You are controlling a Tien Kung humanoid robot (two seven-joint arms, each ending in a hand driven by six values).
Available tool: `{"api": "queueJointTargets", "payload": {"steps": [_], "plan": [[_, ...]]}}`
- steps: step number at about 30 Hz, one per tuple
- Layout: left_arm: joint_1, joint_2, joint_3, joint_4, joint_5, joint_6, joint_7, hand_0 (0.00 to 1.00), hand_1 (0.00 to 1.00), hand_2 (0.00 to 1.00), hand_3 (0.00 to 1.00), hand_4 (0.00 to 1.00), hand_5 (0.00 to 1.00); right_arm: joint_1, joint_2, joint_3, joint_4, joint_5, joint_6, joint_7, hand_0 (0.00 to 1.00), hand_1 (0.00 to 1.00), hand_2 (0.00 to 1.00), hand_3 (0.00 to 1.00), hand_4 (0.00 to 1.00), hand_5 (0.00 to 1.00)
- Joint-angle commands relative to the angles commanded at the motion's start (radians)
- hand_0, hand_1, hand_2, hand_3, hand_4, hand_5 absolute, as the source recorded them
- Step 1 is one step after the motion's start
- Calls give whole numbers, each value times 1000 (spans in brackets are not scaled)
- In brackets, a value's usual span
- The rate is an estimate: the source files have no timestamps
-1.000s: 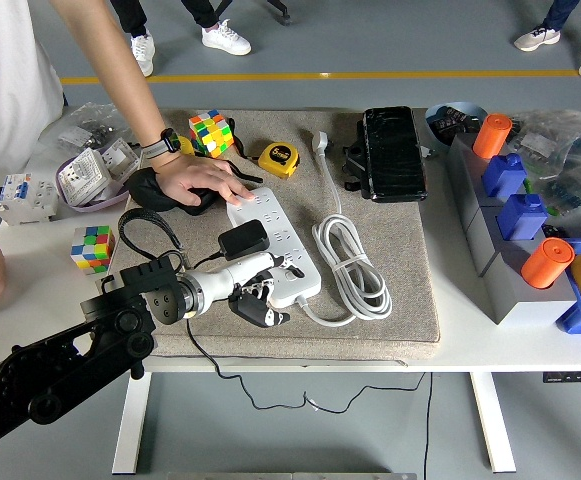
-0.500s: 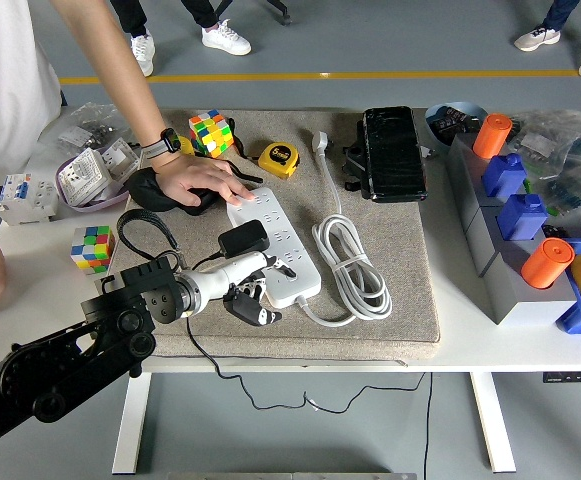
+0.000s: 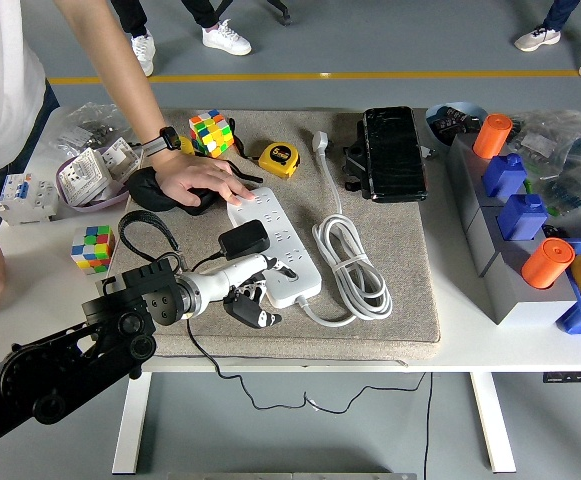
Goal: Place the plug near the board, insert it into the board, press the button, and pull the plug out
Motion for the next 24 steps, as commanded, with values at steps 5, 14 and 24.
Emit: {"api": "queueJointTargets", "payload": {"steps": [5, 14, 24], "plan": [[0, 0, 7, 4, -1, -3, 4, 38, 84, 146, 822, 743, 2, 0, 0, -5, -1, 1, 0, 0, 587, 636, 537, 479, 739, 442], [9, 2, -19, -11, -11, 6, -19, 38, 84, 146, 818, 743, 2, -3, -2, -4, 0, 1, -1, 0, 587, 636, 537, 479, 739, 443], [53, 9, -70, -22, -112, 139, -222, 90, 96, 179, 729, 644, 2, -3, 3, -3, -2, 2, 0, 0, 586, 635, 537, 479, 739, 442]]}}
